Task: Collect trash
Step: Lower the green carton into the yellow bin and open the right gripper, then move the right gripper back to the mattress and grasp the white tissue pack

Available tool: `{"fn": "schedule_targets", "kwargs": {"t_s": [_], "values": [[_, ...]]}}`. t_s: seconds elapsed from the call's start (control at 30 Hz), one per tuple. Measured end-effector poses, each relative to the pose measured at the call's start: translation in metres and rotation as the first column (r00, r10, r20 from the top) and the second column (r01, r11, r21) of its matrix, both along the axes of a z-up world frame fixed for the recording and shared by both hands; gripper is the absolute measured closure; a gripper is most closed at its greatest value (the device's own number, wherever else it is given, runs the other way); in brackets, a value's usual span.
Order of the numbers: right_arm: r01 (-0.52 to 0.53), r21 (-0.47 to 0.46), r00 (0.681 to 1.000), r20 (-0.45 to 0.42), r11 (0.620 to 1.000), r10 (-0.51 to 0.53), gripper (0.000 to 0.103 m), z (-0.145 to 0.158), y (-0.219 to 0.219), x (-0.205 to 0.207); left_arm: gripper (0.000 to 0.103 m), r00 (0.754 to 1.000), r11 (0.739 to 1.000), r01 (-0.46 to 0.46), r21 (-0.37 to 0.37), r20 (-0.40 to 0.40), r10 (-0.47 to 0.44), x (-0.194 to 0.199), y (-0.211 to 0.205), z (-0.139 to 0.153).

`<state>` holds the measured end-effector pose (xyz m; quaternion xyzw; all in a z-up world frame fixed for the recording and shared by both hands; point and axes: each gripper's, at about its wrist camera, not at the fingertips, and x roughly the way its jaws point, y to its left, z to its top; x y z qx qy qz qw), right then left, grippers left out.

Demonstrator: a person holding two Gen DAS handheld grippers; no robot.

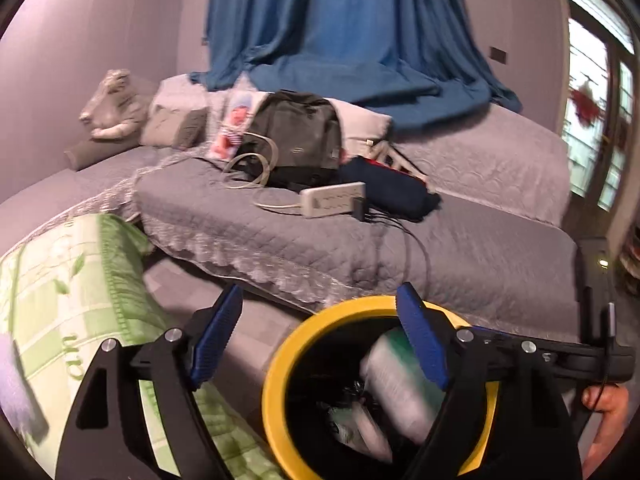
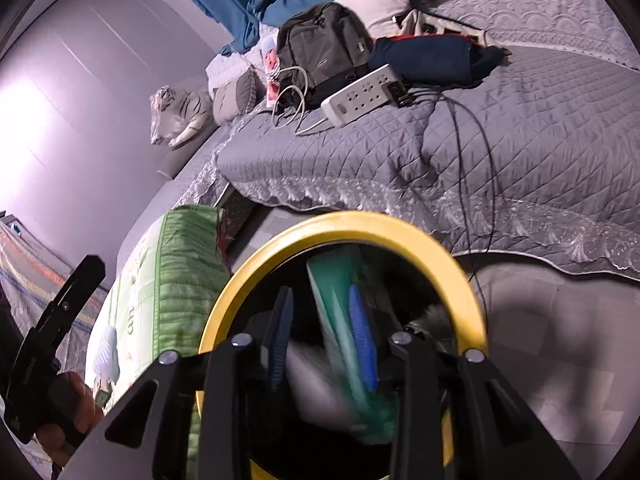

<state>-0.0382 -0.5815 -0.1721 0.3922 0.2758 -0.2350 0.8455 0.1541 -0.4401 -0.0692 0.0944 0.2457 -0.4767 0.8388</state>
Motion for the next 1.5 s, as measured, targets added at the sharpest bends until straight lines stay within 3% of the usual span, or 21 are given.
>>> {"fn": "schedule_targets", "kwargs": {"t_s": [0.3, 0.37, 0.53, 0.6, 0.67, 0.73, 0.8, 0.83, 0.87, 0.9, 0.97, 1.0, 1.03, 1.13, 1.2, 1.23, 1.3, 1.37, 1.5], "values": [[0.013, -0.079, 0.999, 0.043, 0.997, -0.01, 0.066, 0.02, 0.014, -0.013, 0.024, 0.981, 0.978, -0.189, -0.092, 0.015, 0.191, 0.008, 0.058, 0.028], [-0.017, -0.118, 0.998, 0.061, 0.993, 0.024, 0.052, 0.025, 0.025, -0.013, 0.023, 0.968, 0.958, -0.242, -0.156, 0.025, 0.249, 0.003, 0.087, 0.044], [-0.154, -0.229, 0.979, 0.095, 0.961, 0.18, 0.038, 0.045, 0.066, 0.001, 0.012, 0.94, 0.896, -0.296, -0.332, 0.064, 0.334, -0.019, 0.173, 0.089], [-0.231, -0.287, 0.958, 0.1, 0.93, 0.269, 0.033, 0.057, 0.089, 0.011, 0.01, 0.921, 0.862, -0.322, -0.392, 0.079, 0.38, -0.028, 0.21, 0.105], [-0.308, -0.332, 0.925, 0.116, 0.891, 0.363, 0.022, 0.069, 0.111, 0.021, 0.009, 0.9, 0.839, -0.356, -0.411, 0.091, 0.426, -0.033, 0.248, 0.119], [-0.415, -0.365, 0.859, 0.144, 0.834, 0.491, 0.012, 0.084, 0.14, 0.034, 0.009, 0.884, 0.818, -0.387, -0.426, 0.08, 0.46, -0.036, 0.282, 0.127], [-0.522, -0.405, 0.774, 0.145, 0.75, 0.617, 0.008, 0.098, 0.175, 0.047, 0.009, 0.861, 0.794, -0.419, -0.441, 0.084, 0.502, -0.039, 0.323, 0.132], [-0.588, -0.432, 0.711, 0.127, 0.684, 0.692, 0.008, 0.105, 0.198, 0.056, 0.009, 0.846, 0.786, -0.435, -0.44, 0.099, 0.524, -0.041, 0.337, 0.133], [-0.652, -0.453, 0.64, 0.101, 0.608, 0.762, 0.008, 0.112, 0.224, 0.066, 0.009, 0.813, 0.767, -0.471, -0.436, 0.124, 0.57, -0.044, 0.357, 0.133], [-0.69, -0.467, 0.59, 0.081, 0.553, 0.803, 0.008, 0.115, 0.242, 0.072, 0.009, 0.791, 0.755, -0.494, -0.432, 0.139, 0.596, -0.047, 0.369, 0.133], [-0.78, -0.498, 0.44, -0.005, 0.379, 0.898, 0.008, 0.124, 0.298, 0.091, 0.009, 0.723, 0.702, -0.569, -0.43, 0.146, 0.675, -0.051, 0.411, 0.129], [-0.805, -0.501, 0.382, -0.029, 0.317, 0.924, 0.008, 0.126, 0.318, 0.097, 0.009, 0.699, 0.676, -0.596, -0.433, 0.136, 0.703, -0.053, 0.427, 0.126], [-0.84, -0.494, 0.292, -0.062, 0.225, 0.954, 0.008, 0.128, 0.346, 0.106, 0.009, 0.659, 0.634, -0.64, -0.434, 0.114, 0.743, -0.056, 0.453, 0.122], [-0.887, -0.459, 0.13, -0.142, 0.051, 0.981, 0.008, 0.129, 0.408, 0.126, 0.008, 0.56, 0.532, -0.728, -0.432, 0.074, 0.826, -0.067, 0.509, 0.11], [-0.905, -0.423, 0.042, -0.202, -0.049, 0.978, 0.008, 0.128, 0.452, 0.14, 0.008, 0.492, 0.475, -0.774, -0.419, 0.074, 0.867, -0.073, 0.533, 0.1], [-0.914, -0.398, 0.007, -0.218, -0.082, 0.976, 0.008, 0.125, 0.467, 0.141, 0.008, 0.463, 0.45, -0.796, -0.406, 0.071, 0.884, -0.077, 0.548, 0.094], [-0.938, -0.315, -0.066, -0.253, -0.147, 0.965, 0.008, 0.125, 0.501, 0.16, 0.008, 0.428, 0.416, -0.825, -0.382, 0.057, 0.902, -0.08, 0.573, 0.083], [-0.95, -0.257, -0.103, -0.277, -0.177, 0.955, 0.008, 0.12, 0.523, 0.175, 0.008, 0.404, 0.387, -0.847, -0.363, 0.033, 0.914, -0.081, 0.593, 0.073], [-0.967, -0.129, -0.152, -0.404, -0.221, 0.902, 0.008, 0.097, 0.574, 0.204, 0.008, 0.398, 0.362, -0.861, -0.358, -0.03, 0.917, -0.079, 0.622, 0.062]]}}
